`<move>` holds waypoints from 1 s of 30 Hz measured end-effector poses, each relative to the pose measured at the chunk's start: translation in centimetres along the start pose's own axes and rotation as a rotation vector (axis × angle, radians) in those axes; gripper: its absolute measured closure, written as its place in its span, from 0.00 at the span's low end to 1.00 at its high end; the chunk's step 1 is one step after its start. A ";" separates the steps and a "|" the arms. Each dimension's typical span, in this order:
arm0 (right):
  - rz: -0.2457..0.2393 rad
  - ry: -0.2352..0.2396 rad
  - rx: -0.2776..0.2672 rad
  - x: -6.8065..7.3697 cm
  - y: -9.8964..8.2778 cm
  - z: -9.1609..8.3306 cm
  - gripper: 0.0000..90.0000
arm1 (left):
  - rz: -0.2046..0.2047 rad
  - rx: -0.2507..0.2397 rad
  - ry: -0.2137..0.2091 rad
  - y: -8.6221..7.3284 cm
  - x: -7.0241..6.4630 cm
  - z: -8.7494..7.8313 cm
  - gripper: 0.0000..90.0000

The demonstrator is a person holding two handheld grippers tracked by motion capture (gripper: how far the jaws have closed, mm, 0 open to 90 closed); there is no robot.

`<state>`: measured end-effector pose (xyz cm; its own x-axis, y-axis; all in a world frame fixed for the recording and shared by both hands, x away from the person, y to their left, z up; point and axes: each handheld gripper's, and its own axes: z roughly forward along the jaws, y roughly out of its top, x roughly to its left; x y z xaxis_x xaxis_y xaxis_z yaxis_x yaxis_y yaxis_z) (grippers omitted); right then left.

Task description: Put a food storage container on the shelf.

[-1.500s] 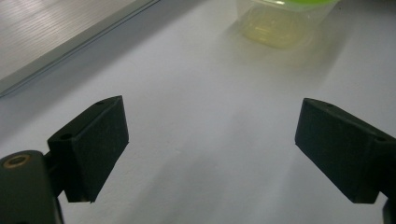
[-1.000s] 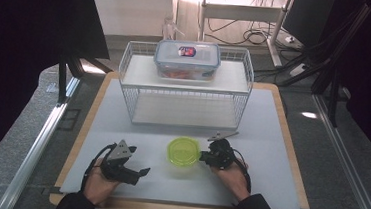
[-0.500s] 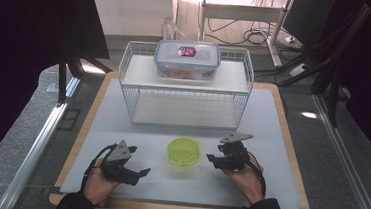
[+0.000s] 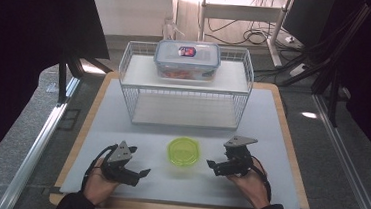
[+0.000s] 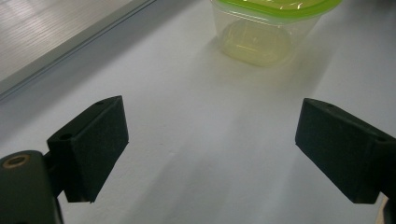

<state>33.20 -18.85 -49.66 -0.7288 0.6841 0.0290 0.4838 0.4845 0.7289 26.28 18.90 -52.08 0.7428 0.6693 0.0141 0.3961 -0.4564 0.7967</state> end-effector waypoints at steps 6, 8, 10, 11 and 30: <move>0.055 0.016 -0.043 -0.2 0.2 -0.3 0.03 | 0.000 -0.001 0.000 0.0 0.0 0.0 0.10; 0.081 0.039 -0.042 -0.2 0.3 -0.6 0.04 | 0.002 0.000 0.000 0.0 0.0 0.0 0.10; 0.094 0.069 -0.045 -0.3 0.5 -0.9 0.05 | 0.005 0.002 0.001 0.0 0.0 0.0 0.10; 0.104 0.069 -0.050 -0.2 0.6 -1.1 0.08 | 0.005 0.002 0.001 0.0 0.0 0.0 0.10; 0.318 0.264 -0.052 0.1 2.5 1.2 0.53 | 0.019 0.003 0.006 0.1 -0.1 0.1 0.11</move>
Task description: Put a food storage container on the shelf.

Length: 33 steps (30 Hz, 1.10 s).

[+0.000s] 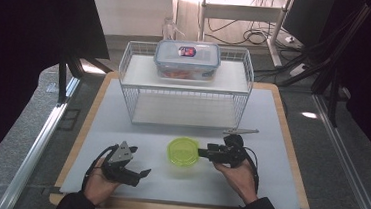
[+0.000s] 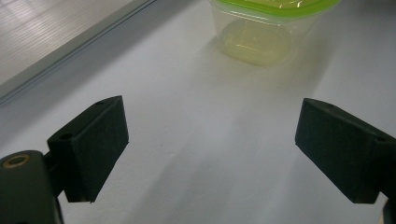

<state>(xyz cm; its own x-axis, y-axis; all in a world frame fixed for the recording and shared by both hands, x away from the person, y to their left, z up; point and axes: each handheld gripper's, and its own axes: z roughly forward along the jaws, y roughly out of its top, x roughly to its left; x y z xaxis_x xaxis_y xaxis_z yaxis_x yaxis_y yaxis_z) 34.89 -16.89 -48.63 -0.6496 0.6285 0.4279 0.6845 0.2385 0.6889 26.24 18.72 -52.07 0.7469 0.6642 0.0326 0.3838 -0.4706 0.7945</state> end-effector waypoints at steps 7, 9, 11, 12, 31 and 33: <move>0.086 0.055 0.048 -0.5 0.4 1.6 0.70 | 0.004 0.001 -0.002 0.0 0.0 0.0 0.11; 0.109 0.069 0.054 -0.7 0.5 1.8 0.75 | 0.006 0.001 -0.003 0.0 0.0 0.0 0.11; 0.130 0.077 0.063 -0.8 0.4 2.1 0.77 | 0.008 0.002 -0.002 0.0 -0.1 0.0 0.11; 0.138 0.083 0.064 -0.9 0.5 2.2 0.78 | 0.009 0.002 -0.001 0.0 -0.1 0.0 0.11; 0.197 0.174 0.058 -0.9 1.4 2.3 0.91 | 0.013 -0.005 0.002 0.0 -0.1 -0.1 0.11; 0.193 0.171 0.053 -0.9 1.5 2.0 0.91 | 0.013 -0.007 0.004 0.0 0.0 -0.1 0.11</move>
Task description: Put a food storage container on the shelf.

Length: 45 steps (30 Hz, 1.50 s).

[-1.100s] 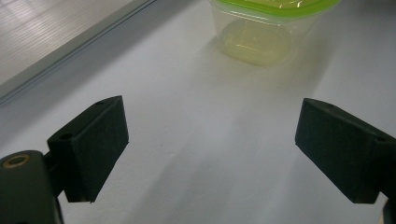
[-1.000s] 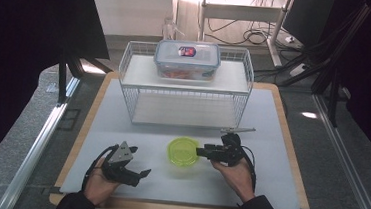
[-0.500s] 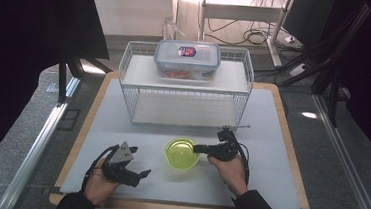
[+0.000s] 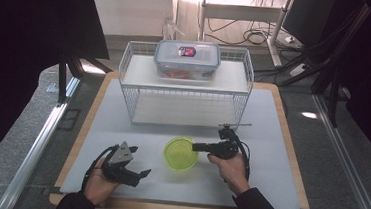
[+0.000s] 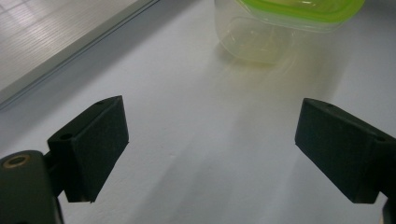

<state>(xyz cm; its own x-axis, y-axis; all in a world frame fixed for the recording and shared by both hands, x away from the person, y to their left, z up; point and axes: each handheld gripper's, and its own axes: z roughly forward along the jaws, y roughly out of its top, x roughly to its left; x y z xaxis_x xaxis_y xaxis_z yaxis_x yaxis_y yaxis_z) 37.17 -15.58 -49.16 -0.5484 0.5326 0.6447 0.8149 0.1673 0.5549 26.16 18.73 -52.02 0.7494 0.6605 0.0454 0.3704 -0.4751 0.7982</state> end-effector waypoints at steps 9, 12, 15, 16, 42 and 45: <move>-0.020 0.026 -0.028 0.9 0.8 -1.2 0.91 | -0.004 -0.004 0.001 0.0 0.0 0.0 0.11; -0.020 0.031 -0.037 1.1 1.1 -1.7 0.91 | -0.006 -0.004 0.000 0.0 0.0 0.0 0.11; -0.019 0.039 -0.050 1.3 1.4 -2.2 0.91 | -0.005 -0.004 0.000 0.0 0.0 0.0 0.11; -0.019 0.042 -0.056 1.3 1.5 -2.4 0.91 | -0.004 -0.003 0.001 0.0 0.0 0.0 0.11; -0.035 0.047 -0.169 3.7 6.9 -6.9 0.91 | -0.007 -0.003 -0.003 0.0 0.1 0.0 0.11; -0.037 0.050 -0.176 4.0 7.5 -7.3 0.91 | -0.002 -0.001 -0.002 0.0 0.1 0.0 0.11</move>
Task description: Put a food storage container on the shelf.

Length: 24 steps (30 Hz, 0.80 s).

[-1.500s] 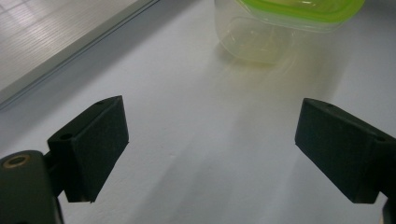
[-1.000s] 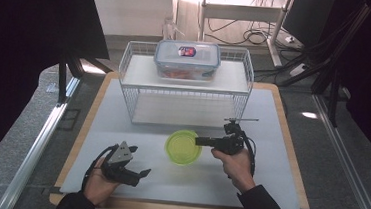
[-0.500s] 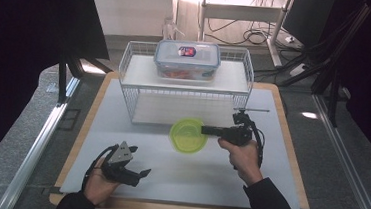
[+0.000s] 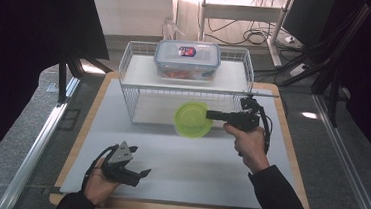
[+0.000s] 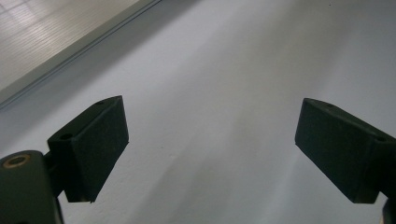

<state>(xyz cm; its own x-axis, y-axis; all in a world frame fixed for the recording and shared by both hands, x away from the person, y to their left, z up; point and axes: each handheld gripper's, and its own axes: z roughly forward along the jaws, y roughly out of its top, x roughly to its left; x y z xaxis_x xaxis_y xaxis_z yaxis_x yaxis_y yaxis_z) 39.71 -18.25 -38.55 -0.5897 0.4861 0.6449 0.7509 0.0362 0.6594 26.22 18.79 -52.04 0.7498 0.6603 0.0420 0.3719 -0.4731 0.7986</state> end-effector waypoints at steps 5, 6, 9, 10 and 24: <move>-0.007 0.010 -0.016 0.9 1.3 -0.6 0.91 | 0.004 0.001 0.001 0.0 0.0 0.0 0.11; -0.008 0.009 -0.017 1.0 1.5 -0.7 0.91 | 0.002 0.000 0.001 0.0 0.0 0.0 0.11; -0.011 0.009 -0.026 1.6 2.3 -1.0 0.91 | -0.002 -0.002 0.001 0.0 0.0 0.0 0.11; -0.010 0.011 -0.028 1.7 2.6 -1.1 0.91 | -0.001 -0.001 0.001 0.0 0.0 0.0 0.11; -0.015 0.024 -0.081 4.4 7.1 -2.6 0.91 | -0.004 -0.005 -0.003 0.0 0.1 0.0 0.11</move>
<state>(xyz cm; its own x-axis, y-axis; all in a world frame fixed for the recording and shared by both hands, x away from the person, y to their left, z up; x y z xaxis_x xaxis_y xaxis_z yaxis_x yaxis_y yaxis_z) 41.66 -18.15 -29.97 -0.6087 0.4645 0.6432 0.7161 -0.0275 0.6975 26.23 18.87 -52.03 0.7502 0.6602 0.0371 0.3721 -0.4679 0.8016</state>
